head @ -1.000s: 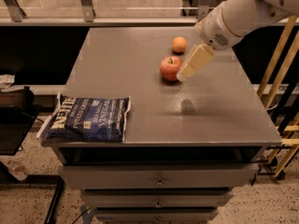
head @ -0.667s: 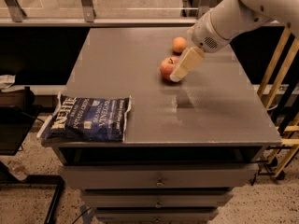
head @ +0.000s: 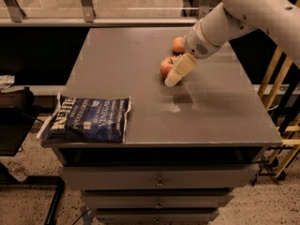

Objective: Move apple near blue chip bag

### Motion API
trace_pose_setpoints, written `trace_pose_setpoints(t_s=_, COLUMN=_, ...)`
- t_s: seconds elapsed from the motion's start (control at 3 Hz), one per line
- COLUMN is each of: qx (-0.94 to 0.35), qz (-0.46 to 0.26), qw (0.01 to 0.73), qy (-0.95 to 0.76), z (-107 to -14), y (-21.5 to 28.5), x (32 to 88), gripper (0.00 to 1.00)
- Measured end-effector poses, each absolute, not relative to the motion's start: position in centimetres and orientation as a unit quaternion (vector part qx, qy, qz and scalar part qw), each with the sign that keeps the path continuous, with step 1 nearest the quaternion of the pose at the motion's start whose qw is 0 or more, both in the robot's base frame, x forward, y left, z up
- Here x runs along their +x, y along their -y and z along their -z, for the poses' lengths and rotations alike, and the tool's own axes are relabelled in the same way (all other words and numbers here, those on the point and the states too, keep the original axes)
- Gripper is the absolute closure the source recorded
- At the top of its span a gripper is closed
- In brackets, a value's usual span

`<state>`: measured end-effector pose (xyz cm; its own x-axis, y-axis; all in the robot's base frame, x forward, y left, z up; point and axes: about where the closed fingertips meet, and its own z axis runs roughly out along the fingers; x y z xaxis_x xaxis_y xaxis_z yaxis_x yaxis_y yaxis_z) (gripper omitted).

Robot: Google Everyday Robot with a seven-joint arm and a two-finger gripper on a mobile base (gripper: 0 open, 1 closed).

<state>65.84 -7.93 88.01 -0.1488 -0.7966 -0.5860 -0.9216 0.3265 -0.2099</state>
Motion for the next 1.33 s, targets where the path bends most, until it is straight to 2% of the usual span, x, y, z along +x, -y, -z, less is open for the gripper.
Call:
trace_pose_setpoints(t_s=0.33, qx=-0.578, qz=-0.110, qw=0.306, qy=-0.748, z=-87.1, y=6.9, x=65.9, gripper=0.00)
trace_pose_setpoints(t_s=0.67, qx=-0.586, qz=-0.116, qw=0.303, qy=-0.743, z=-86.6, y=5.9, x=65.9, gripper=0.18)
trace_pose_setpoints(t_s=1.33, qx=-0.606, qz=-0.121, qw=0.293, qy=-0.729, z=-85.8, y=3.9, x=65.1, gripper=0.65)
